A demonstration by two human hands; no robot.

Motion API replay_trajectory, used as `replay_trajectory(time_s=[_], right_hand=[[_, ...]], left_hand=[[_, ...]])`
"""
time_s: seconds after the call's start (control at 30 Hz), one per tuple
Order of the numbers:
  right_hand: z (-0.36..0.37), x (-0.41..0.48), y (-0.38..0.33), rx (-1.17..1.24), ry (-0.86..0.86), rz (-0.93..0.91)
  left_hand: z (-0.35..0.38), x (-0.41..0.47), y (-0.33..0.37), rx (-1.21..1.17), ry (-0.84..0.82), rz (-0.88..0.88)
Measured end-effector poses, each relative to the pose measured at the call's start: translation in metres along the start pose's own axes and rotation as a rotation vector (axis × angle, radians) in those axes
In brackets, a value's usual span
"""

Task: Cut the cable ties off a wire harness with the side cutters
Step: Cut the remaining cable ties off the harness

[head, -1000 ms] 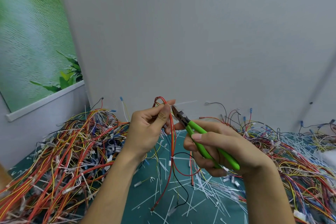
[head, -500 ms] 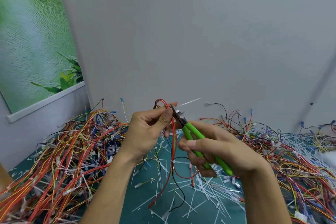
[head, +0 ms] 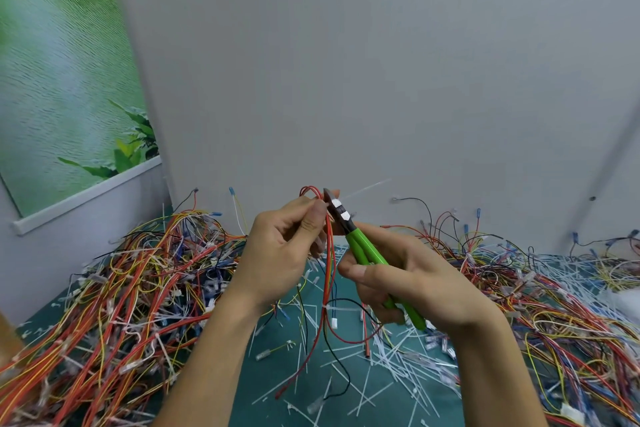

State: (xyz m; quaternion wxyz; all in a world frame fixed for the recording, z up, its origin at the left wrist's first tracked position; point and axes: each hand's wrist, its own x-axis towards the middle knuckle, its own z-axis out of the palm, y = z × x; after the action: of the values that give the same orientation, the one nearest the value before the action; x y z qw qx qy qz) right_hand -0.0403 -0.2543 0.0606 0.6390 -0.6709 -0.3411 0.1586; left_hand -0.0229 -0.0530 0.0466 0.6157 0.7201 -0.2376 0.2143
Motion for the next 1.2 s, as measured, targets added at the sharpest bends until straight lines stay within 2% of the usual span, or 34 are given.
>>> replay_trajectory(time_s=[0.17,0.47,0.63,0.9,1.2], right_hand=[[0.0,0.0,0.001,0.028,-0.017,-0.001],[0.001,0.002,0.0,0.014,0.031,0.06],[0.003,0.004,0.0,-0.022,0.044,0.039],[0.011,0.009,0.0,0.064,0.056,0.021],[0.011,0.012,0.005,0.003,0.093,0.007]], left_hand=[[0.007,0.001,0.001,-0.049,0.009,-0.057],[0.004,0.001,-0.003,0.142,0.017,0.016],[0.006,0.001,0.0,0.14,0.034,0.024],[0.009,0.0,0.003,0.132,0.089,0.024],[0.01,0.001,0.001,0.165,0.098,0.062]])
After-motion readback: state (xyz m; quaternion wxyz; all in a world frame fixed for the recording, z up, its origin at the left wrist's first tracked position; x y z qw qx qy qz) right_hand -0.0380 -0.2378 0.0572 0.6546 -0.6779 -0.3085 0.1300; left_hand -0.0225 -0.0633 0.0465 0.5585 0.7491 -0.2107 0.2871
